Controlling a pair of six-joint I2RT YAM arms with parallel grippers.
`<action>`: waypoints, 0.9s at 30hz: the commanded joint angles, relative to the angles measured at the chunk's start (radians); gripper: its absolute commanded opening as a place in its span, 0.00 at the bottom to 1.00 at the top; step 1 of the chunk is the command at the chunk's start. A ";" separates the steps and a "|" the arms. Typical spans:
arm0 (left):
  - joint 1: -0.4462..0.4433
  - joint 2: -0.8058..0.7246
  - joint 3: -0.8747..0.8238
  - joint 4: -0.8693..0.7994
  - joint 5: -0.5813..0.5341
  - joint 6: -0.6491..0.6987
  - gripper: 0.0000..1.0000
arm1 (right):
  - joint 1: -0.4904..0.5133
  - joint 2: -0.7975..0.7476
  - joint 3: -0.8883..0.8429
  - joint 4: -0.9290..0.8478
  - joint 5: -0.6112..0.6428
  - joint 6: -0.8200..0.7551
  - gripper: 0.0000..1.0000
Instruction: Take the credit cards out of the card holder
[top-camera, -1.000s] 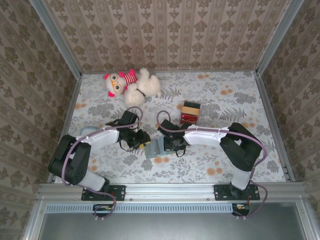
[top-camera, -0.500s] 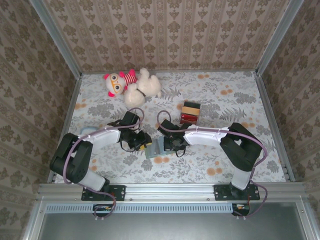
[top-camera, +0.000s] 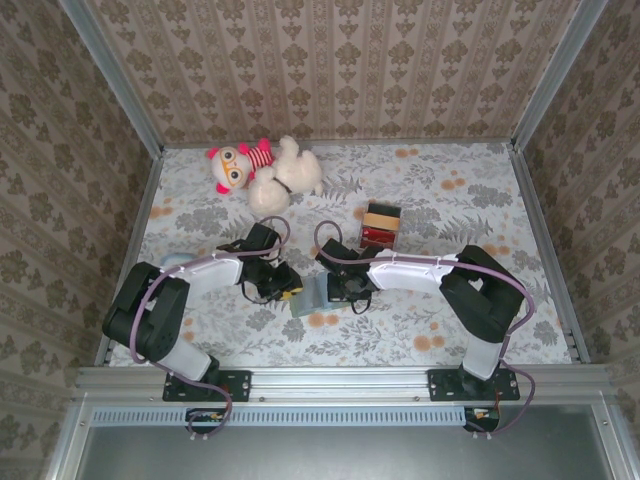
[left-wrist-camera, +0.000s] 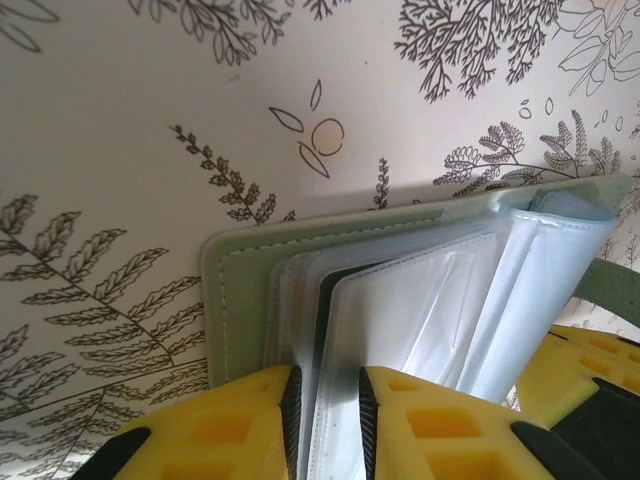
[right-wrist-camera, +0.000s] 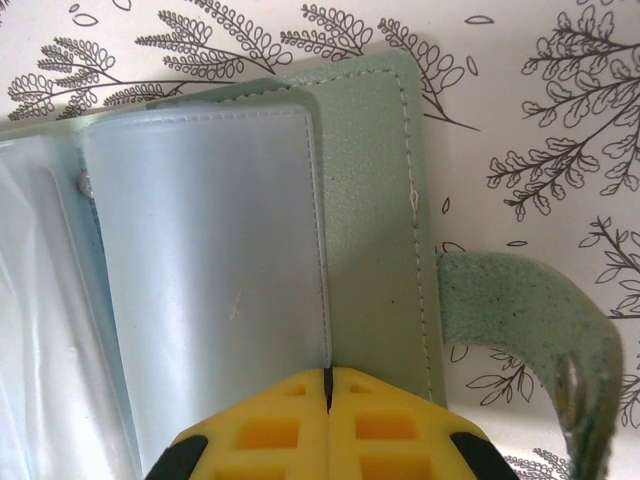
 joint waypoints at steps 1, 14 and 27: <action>-0.008 -0.010 0.027 -0.031 0.021 0.037 0.25 | -0.004 0.021 -0.010 -0.018 -0.021 0.007 0.00; -0.008 -0.045 0.040 -0.047 0.055 0.056 0.20 | -0.006 0.026 -0.011 -0.014 -0.026 0.007 0.00; -0.012 -0.016 0.022 0.079 0.149 0.016 0.28 | -0.009 0.009 -0.025 0.027 -0.057 -0.004 0.00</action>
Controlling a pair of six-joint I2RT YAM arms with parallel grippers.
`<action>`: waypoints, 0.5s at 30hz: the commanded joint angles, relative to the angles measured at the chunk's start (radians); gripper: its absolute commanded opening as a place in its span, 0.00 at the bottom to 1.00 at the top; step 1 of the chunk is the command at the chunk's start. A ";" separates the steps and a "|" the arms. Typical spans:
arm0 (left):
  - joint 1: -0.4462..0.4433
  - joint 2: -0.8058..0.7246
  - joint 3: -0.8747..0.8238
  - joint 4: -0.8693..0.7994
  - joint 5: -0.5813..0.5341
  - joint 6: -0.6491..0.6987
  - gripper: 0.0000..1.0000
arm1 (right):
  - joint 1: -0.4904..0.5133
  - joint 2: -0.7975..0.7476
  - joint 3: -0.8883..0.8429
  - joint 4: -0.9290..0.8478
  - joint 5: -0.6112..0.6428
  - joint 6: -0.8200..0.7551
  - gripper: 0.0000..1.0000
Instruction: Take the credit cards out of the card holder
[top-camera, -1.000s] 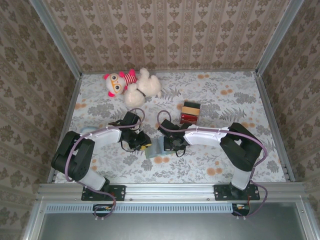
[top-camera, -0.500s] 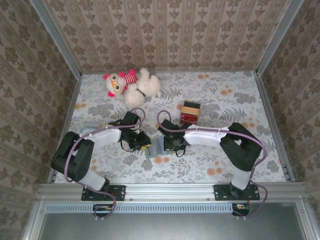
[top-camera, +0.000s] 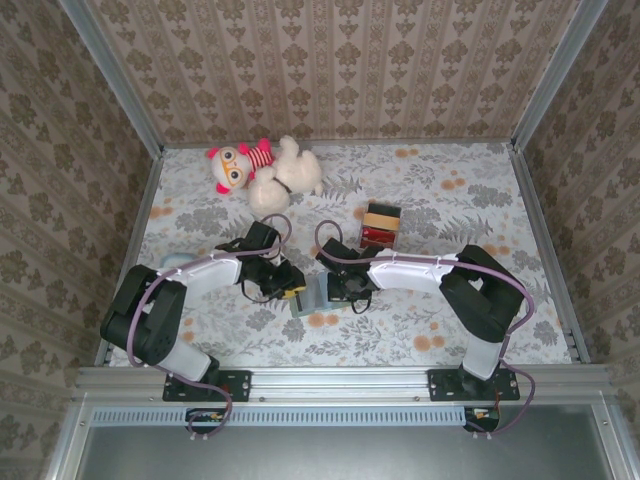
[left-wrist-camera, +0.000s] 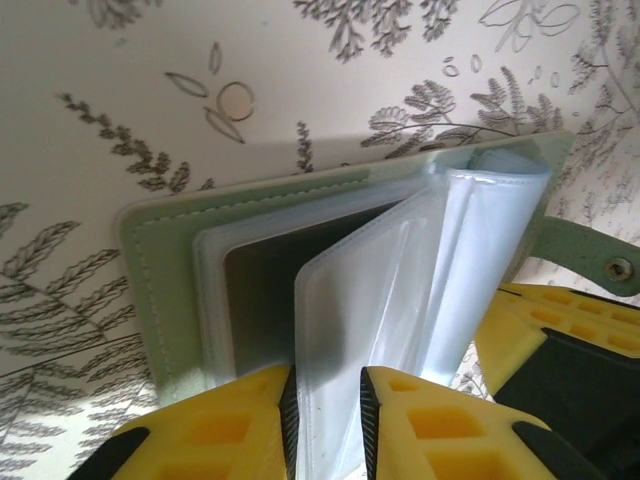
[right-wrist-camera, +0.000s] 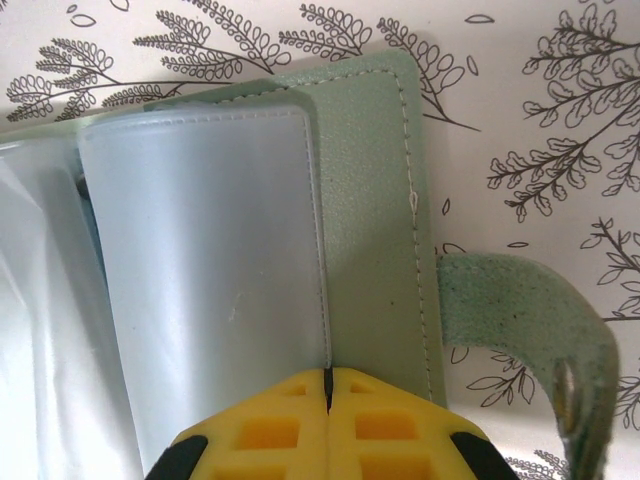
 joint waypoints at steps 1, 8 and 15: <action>-0.011 0.004 0.013 0.080 0.072 -0.023 0.28 | -0.006 -0.001 -0.026 0.034 -0.052 -0.010 0.00; -0.033 0.012 0.013 0.175 0.134 -0.056 0.30 | -0.044 -0.101 -0.061 0.134 -0.143 -0.040 0.05; -0.071 0.054 0.026 0.242 0.141 -0.083 0.30 | -0.070 -0.201 -0.082 0.107 -0.091 -0.040 0.25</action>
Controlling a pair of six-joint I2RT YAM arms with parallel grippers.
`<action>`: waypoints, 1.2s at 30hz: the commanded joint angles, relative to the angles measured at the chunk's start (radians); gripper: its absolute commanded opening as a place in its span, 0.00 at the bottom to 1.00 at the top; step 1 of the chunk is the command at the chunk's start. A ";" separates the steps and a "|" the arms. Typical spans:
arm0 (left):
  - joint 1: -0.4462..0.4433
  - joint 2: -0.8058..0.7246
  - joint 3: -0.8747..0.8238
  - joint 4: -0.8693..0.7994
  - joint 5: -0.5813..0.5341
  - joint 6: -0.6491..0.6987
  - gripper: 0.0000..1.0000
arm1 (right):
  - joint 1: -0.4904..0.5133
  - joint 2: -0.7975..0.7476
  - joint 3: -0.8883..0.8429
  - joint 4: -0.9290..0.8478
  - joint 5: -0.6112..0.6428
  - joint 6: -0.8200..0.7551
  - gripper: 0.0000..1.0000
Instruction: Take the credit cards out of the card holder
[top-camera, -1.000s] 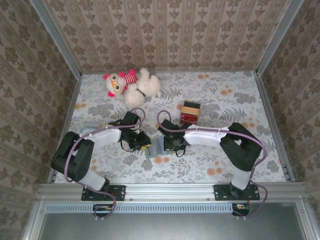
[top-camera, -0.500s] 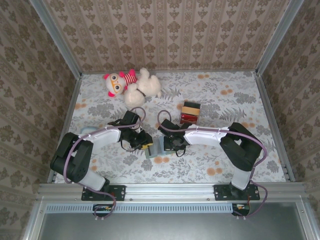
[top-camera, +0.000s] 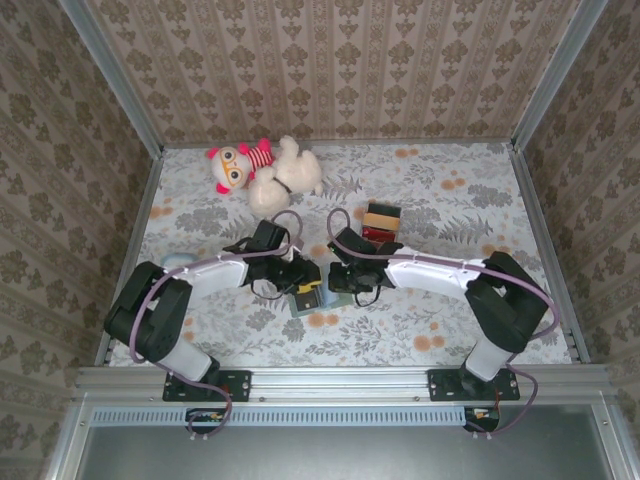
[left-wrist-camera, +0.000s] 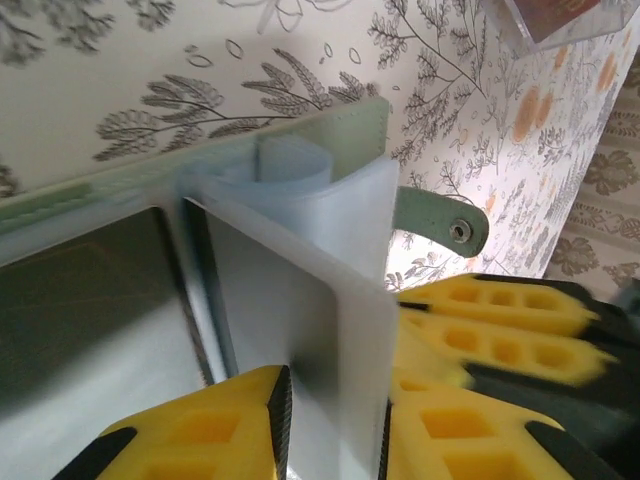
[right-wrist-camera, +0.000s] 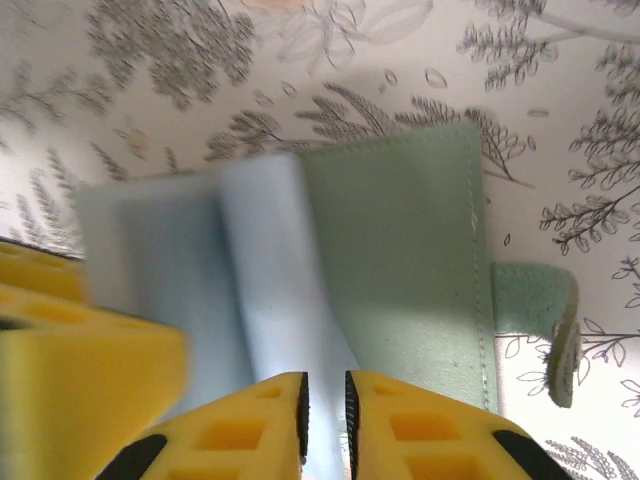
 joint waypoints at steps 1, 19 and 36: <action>-0.014 0.025 0.029 0.060 0.034 -0.025 0.31 | -0.013 -0.063 -0.030 -0.015 0.036 -0.001 0.28; -0.018 0.086 0.082 0.164 0.049 -0.094 0.58 | -0.072 -0.244 -0.115 -0.066 0.123 -0.029 0.40; 0.072 -0.029 -0.036 0.089 -0.028 -0.101 0.48 | 0.084 0.035 0.133 -0.083 -0.001 -0.130 0.22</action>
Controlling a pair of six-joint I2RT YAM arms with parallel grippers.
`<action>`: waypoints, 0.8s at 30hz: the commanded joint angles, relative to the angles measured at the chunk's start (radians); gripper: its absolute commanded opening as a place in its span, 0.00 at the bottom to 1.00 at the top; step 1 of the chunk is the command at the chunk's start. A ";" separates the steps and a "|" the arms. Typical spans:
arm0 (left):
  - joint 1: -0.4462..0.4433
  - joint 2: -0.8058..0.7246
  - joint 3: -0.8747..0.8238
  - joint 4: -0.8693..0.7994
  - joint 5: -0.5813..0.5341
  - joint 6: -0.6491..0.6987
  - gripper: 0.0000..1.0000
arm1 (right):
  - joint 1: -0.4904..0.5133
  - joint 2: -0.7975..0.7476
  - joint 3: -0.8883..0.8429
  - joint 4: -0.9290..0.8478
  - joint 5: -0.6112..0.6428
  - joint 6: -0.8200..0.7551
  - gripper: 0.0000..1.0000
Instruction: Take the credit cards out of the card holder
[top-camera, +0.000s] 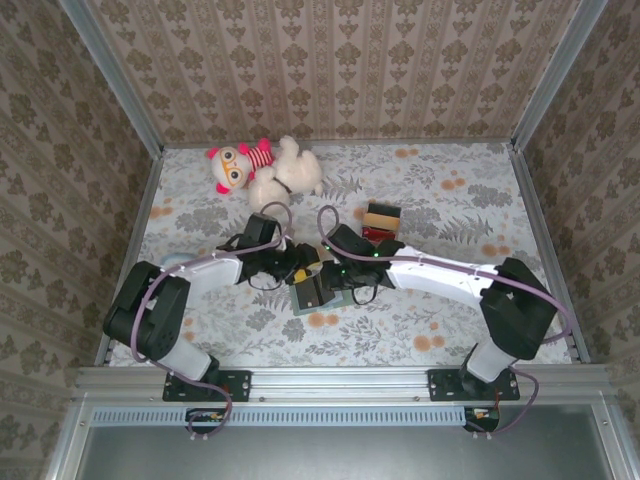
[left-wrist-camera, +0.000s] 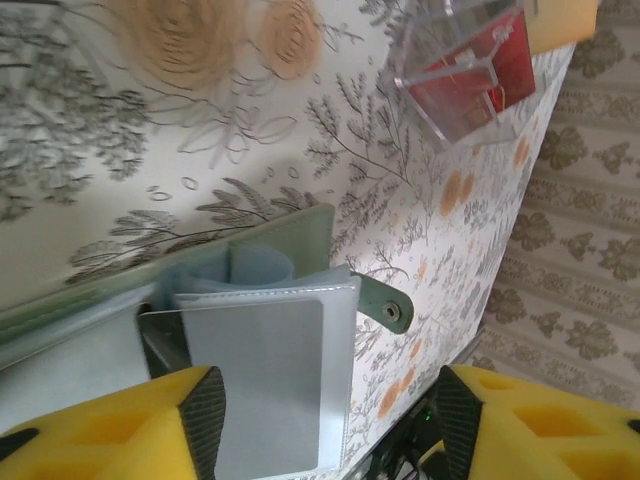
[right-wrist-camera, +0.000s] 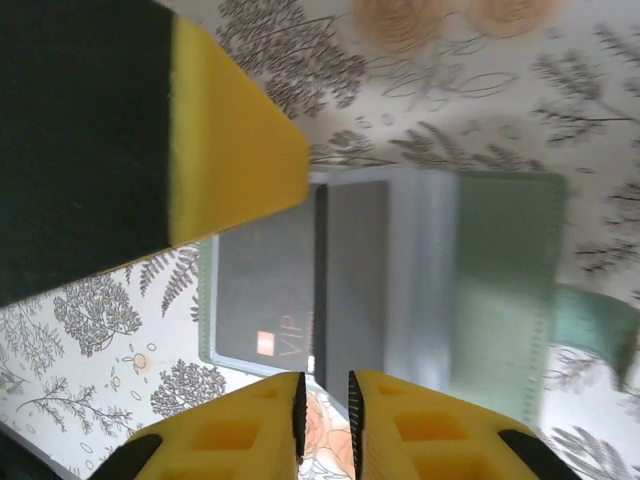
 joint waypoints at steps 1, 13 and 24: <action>0.002 -0.021 -0.021 -0.055 -0.016 0.016 0.45 | 0.023 0.065 0.060 -0.030 -0.030 -0.008 0.21; 0.012 0.011 -0.023 -0.165 -0.074 0.041 0.32 | -0.026 0.185 0.053 -0.107 0.007 0.027 0.19; 0.011 0.029 -0.019 -0.167 -0.061 0.061 0.29 | -0.047 0.141 0.036 -0.080 0.028 0.043 0.19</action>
